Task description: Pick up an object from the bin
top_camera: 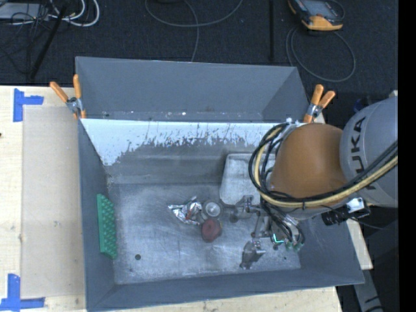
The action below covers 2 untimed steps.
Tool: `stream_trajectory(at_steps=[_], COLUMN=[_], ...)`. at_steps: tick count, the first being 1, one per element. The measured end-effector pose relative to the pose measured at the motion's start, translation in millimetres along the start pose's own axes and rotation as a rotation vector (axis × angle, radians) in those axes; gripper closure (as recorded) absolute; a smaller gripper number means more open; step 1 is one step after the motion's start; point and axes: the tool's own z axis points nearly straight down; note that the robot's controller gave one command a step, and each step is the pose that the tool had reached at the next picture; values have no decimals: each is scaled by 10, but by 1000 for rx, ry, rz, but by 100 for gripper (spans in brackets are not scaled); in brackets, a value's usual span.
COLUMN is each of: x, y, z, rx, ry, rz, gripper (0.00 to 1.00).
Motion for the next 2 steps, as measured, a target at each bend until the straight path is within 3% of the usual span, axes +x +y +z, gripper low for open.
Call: stream_trajectory(at_steps=[1, 2], x=[-391, -787], y=[465, 479], z=[898, 875], rx=[-1, 1], ry=[-13, -7], rz=[-25, -179], gripper=[0, 0])
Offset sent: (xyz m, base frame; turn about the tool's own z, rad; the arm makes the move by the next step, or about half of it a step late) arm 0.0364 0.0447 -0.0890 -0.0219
